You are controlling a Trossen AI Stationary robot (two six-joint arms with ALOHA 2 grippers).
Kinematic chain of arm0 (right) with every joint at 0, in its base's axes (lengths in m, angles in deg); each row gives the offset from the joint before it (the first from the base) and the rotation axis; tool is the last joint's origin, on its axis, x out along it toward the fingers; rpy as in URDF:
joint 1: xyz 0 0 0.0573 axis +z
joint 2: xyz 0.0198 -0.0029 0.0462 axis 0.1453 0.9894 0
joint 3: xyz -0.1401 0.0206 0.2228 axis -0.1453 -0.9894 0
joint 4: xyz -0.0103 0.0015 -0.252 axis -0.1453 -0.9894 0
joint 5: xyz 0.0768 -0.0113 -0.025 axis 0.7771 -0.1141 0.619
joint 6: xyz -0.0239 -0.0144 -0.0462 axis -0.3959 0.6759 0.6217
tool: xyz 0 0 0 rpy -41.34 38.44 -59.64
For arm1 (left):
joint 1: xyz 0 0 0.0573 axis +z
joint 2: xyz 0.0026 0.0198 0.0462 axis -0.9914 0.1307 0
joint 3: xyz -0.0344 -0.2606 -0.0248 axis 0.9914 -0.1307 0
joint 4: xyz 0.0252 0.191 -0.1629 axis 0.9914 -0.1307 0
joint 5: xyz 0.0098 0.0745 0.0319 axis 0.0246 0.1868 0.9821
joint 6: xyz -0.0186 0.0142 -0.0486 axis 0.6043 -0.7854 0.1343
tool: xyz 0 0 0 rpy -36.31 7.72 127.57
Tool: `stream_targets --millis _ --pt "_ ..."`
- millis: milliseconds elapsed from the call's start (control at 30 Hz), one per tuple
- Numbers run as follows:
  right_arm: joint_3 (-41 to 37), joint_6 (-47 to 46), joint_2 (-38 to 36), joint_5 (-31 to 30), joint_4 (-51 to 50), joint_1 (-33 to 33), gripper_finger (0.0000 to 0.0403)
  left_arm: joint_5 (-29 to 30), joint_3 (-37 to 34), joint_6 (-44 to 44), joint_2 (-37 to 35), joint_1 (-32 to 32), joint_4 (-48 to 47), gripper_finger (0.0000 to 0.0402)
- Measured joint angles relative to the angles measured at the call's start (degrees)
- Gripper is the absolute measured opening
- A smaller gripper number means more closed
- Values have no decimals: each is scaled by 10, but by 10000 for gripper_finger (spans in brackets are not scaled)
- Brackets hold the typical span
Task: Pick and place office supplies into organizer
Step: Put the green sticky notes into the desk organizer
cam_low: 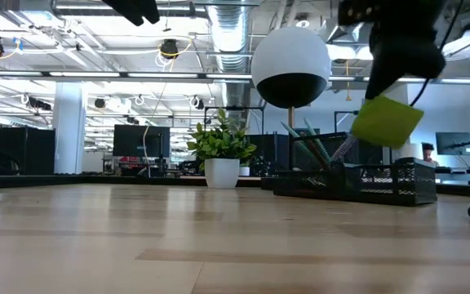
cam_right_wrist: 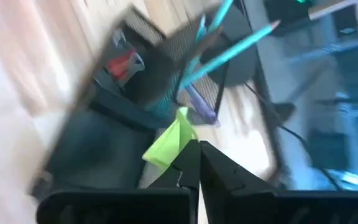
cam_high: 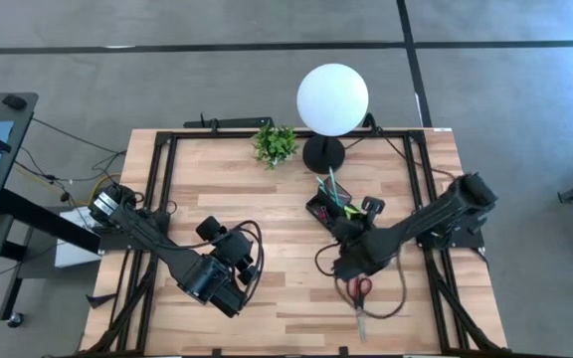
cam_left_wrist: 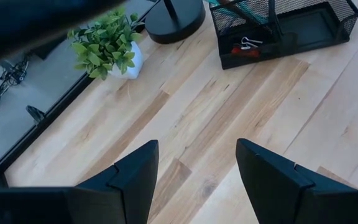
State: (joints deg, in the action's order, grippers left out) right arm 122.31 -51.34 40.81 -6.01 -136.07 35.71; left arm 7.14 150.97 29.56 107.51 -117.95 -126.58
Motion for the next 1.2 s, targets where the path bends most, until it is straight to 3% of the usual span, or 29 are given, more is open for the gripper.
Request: stream_targets --millis 167,367,700,933,1200 --pt "-56 45 -109 -1 81 0 0 2 0 -3 0 0 0 213" --pt "-188 60 -190 13 237 19 0 2 0 -1 0 0 0 213" --pt "-249 55 -173 -23 270 60 0 12 0 -1 0 0 0 213" --pt "-259 61 -127 -23 285 48 3 11 0 1 0 0 0 213" --pt "-253 63 -111 -3 295 25 49 -4 0 2 0 0 5 213"
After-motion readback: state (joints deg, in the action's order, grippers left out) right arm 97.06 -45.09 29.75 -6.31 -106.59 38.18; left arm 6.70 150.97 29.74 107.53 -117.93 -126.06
